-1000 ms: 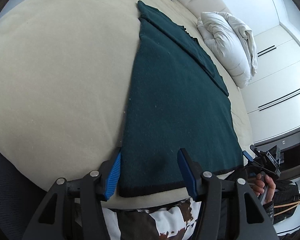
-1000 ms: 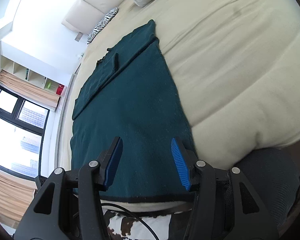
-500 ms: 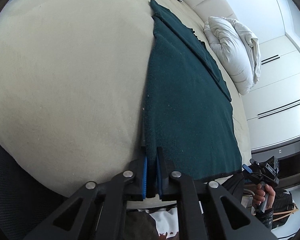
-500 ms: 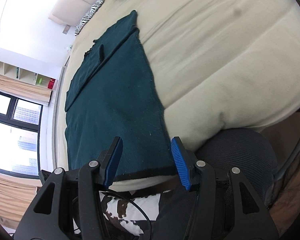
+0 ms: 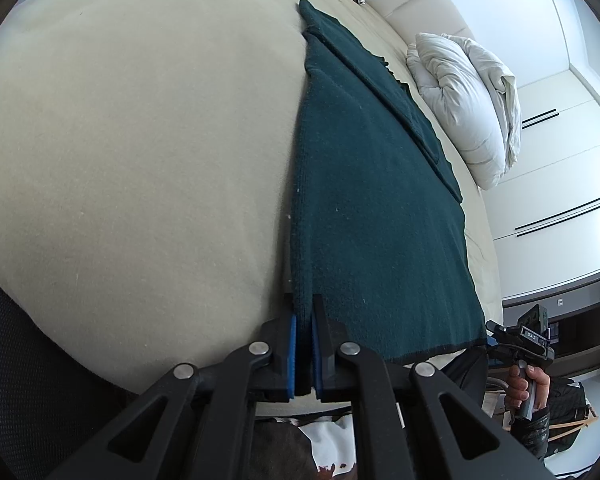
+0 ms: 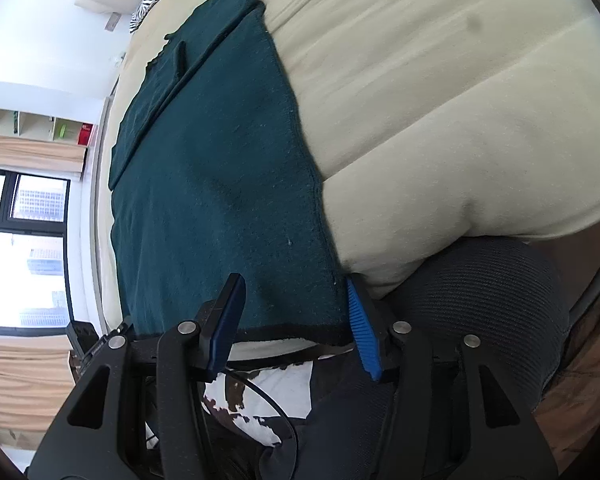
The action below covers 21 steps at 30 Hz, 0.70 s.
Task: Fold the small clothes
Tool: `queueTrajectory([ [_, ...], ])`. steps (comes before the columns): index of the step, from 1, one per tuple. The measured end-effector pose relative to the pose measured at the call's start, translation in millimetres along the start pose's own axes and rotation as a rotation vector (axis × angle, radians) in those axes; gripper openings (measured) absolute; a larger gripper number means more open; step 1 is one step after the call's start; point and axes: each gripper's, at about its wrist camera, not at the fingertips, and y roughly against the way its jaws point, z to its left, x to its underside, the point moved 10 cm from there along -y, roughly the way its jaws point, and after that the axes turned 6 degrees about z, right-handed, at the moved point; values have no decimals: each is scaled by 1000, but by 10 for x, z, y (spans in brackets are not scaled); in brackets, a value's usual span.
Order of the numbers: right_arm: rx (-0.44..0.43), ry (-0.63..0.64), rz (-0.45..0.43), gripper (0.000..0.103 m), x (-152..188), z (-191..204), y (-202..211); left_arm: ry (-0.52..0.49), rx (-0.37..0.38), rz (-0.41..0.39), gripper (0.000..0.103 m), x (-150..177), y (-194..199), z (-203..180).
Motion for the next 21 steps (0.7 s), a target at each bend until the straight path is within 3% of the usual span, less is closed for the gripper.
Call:
queueTrajectory([
  [5,-32,-12,-5,37,21,-37,16,-14,-9,-1,8,7,0,-6],
  [9,-51,-19,-10,25,21,-77,11,-21,-18,-2,8,10,10,-10],
  [21,-156,-73,-60,9,17,-196,102,-13,-16,-9,8,21,8,-4],
])
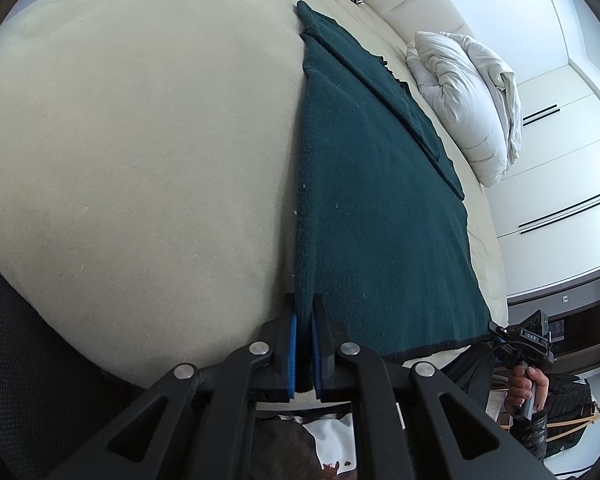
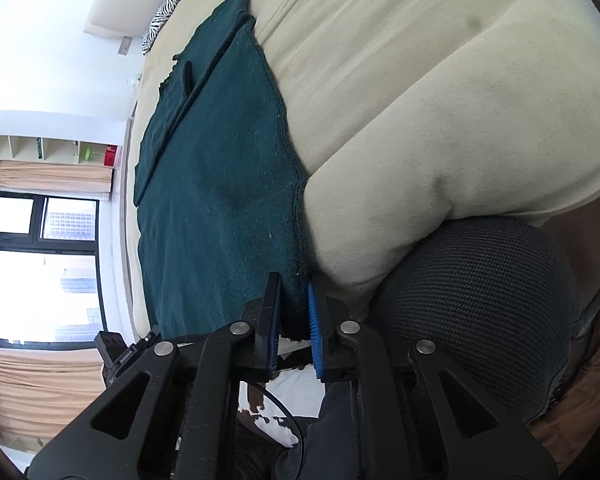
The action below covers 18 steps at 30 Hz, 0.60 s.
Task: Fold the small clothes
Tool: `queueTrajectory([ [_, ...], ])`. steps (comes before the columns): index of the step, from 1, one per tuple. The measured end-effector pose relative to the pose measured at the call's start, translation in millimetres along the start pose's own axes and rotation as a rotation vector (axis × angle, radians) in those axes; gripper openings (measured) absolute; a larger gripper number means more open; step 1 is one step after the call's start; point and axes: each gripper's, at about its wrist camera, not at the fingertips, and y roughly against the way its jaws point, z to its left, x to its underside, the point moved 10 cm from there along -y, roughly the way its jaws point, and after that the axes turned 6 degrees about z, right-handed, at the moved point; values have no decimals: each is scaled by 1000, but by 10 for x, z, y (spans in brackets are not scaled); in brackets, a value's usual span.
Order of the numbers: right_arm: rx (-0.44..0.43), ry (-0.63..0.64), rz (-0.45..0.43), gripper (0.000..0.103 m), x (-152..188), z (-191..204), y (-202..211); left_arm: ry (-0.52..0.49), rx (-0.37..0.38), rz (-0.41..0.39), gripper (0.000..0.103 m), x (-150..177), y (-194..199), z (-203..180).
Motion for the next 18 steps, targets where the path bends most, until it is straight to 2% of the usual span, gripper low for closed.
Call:
queueTrajectory([
  [3,-8,13,-26,7,-10,7,54,-5,-4,1,8,-6,1,13],
  [18,-8,60,-36,6,32,92,28,-9,-6,2,8,20,54,31],
])
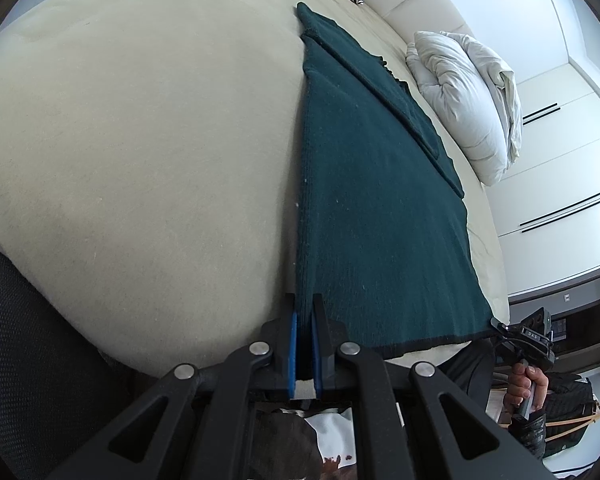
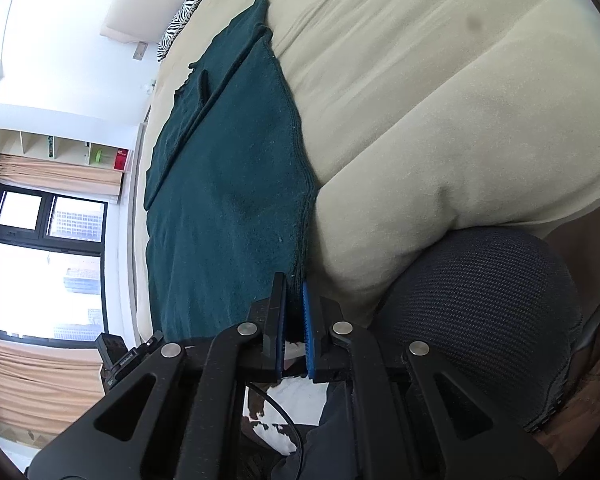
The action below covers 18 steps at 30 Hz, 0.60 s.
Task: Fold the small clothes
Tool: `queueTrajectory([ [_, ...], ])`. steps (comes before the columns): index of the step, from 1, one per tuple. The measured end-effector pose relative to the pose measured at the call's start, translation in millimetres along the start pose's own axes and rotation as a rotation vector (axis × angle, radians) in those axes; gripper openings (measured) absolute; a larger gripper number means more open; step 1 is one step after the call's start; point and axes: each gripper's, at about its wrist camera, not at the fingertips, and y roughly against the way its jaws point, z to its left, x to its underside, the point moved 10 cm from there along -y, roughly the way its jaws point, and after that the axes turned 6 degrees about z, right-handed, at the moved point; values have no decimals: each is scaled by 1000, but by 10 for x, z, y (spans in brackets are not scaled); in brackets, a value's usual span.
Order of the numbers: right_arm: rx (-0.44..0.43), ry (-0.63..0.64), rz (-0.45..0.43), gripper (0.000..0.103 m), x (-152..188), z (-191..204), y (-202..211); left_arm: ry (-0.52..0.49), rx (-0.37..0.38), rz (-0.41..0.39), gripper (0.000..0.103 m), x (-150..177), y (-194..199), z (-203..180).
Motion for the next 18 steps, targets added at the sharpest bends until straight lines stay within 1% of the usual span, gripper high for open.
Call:
queueTrajectory([
  [12,6,13,-13,6,34,21,-10,-21,-21,8,8,66,22,1],
  [18,7,23,-30,6,54,49,11,-48,-56,-4,7,85,46,-42],
])
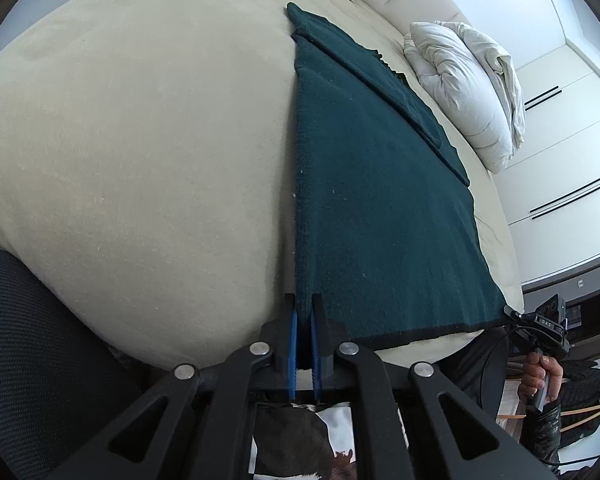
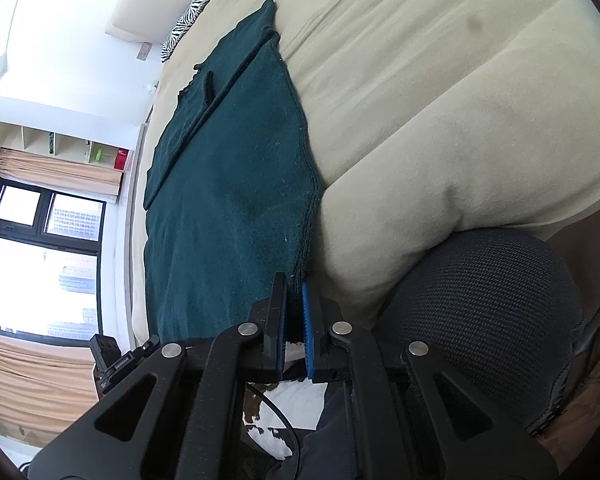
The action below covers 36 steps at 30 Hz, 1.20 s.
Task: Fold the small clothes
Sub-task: 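Lift the hem with both grippers and fold it toward the collar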
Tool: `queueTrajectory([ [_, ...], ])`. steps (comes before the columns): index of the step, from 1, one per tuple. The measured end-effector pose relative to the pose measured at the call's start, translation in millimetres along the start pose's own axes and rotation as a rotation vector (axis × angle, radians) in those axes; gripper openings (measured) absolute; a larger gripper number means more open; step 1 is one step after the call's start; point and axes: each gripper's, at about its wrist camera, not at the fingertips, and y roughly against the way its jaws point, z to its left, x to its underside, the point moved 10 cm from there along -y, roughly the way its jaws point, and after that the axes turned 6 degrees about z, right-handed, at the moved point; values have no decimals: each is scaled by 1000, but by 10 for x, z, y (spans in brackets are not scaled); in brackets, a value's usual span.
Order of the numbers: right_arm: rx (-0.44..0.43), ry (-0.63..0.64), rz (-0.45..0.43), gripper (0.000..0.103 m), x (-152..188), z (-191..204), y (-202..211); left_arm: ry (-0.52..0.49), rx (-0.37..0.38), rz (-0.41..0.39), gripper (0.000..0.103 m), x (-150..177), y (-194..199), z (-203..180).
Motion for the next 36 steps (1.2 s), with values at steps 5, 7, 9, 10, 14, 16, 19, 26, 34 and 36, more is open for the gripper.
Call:
queueTrajectory([
  [5,-11,14,-15,6,1,70,48,2,42,-22,6,-11,125,-67],
  [7,-27,23,-21,6,-3,140,79,7,76,-35,6,-36,209,-133],
  [9,-54,36,-31,6,-13,259,126,14,125,-56,6,-89,313,-209],
  [10,-67,43,-37,6,-24,322,153,15,147,-68,6,-117,361,-261],
  [14,-144,86,-75,6,-117,675,297,31,267,-118,6,-309,568,-460],
  [16,-172,104,-95,6,-183,848,342,43,317,-138,6,-425,643,-536],
  [19,-213,130,-128,6,-347,1113,382,77,391,-168,6,-654,746,-607],
  [26,-251,140,-203,6,-951,1532,377,123,456,-239,6,-1339,881,-665],
  [34,-237,114,-260,6,-1935,1761,123,166,460,-271,6,-2332,664,-708],
  [36,-232,101,-269,6,-2225,1783,18,172,449,-272,6,-2579,572,-705],
])
